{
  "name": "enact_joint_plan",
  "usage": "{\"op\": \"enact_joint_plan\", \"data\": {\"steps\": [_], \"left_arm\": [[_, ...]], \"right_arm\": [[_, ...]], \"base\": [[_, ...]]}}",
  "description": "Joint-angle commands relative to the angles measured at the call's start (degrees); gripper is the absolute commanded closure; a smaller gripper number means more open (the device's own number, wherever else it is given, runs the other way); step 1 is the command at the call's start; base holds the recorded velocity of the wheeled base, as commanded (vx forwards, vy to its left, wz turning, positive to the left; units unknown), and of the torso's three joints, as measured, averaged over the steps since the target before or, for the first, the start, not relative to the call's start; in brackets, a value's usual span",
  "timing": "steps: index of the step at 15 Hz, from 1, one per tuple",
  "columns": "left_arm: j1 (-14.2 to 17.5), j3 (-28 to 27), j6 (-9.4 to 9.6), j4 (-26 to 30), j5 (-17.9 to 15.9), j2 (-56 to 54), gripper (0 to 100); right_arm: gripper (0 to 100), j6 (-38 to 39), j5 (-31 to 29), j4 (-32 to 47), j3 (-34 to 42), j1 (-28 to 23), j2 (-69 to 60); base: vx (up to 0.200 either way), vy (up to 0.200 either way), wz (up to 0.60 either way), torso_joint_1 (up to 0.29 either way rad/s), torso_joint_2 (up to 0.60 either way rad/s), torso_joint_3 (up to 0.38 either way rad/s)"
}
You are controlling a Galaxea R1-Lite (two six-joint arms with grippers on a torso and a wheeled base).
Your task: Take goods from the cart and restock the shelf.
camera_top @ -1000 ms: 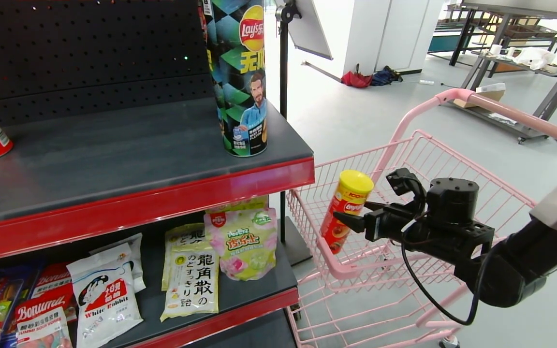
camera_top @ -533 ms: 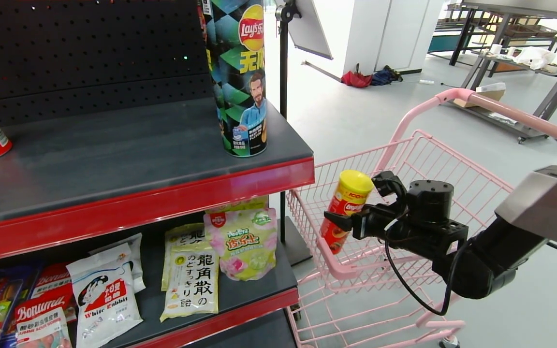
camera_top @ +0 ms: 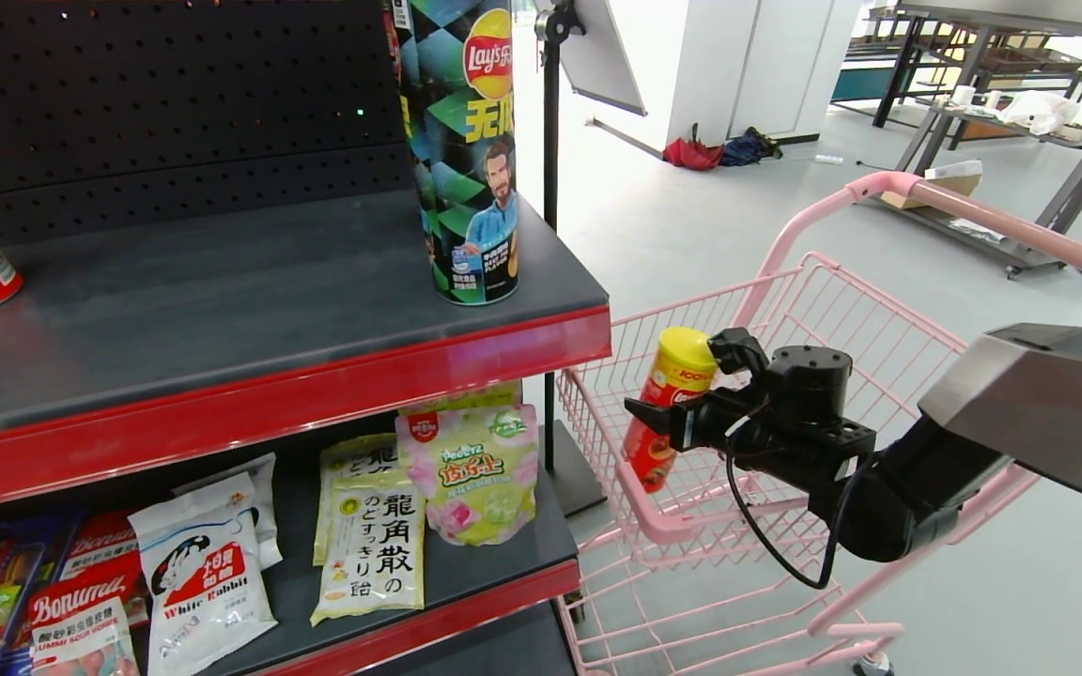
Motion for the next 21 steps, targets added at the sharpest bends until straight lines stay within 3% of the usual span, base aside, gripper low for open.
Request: {"op": "enact_joint_plan", "data": {"steps": [1,4,6,11,13,15,18,21], "left_arm": [[0.00,0.00,0.00,-0.02,0.04,0.05,0],[0.00,0.00,0.00,-0.02,0.04,0.05,0],[0.00,0.00,0.00,-0.02,0.04,0.05,0],[0.00,0.00,-0.09,0.07,-0.13,0.05,0],[0.00,0.00,-0.09,0.07,-0.13,0.05,0],[0.00,0.00,-0.09,0.07,-0.13,0.05,0],[0.00,0.00,0.00,0.07,-0.13,0.05,0],[0.00,0.00,0.09,-0.02,-0.13,0.05,0]], "right_arm": [[100,0.54,-1.68,-1.56,-0.86,0.04,1.46],[100,2.39,-2.64,-2.00,-0.86,0.39,1.46],[100,1.16,-7.48,-1.74,-2.44,-0.40,0.23],[100,-6.58,-12.40,24.72,-15.10,-3.92,-24.90],[100,-9.39,-13.54,30.78,-15.10,-4.88,-32.90],[100,-10.00,-17.67,38.08,-8.42,-4.27,-45.29],[100,-11.76,-18.29,42.47,10.48,-3.74,-66.21],[100,-12.38,-20.31,49.15,21.99,-5.76,-84.58]], "base": [[0.000,0.000,0.00,0.000,0.00,0.000],[0.000,0.000,0.00,0.000,0.00,0.000],[0.000,0.000,0.00,0.000,0.00,0.000],[0.000,0.000,0.00,0.000,0.00,0.000],[0.000,0.000,0.00,0.000,0.00,0.000],[0.000,0.000,0.00,0.000,0.00,0.000],[0.000,0.000,0.00,0.000,0.00,0.000],[0.000,0.000,0.00,0.000,0.00,0.000]]}}
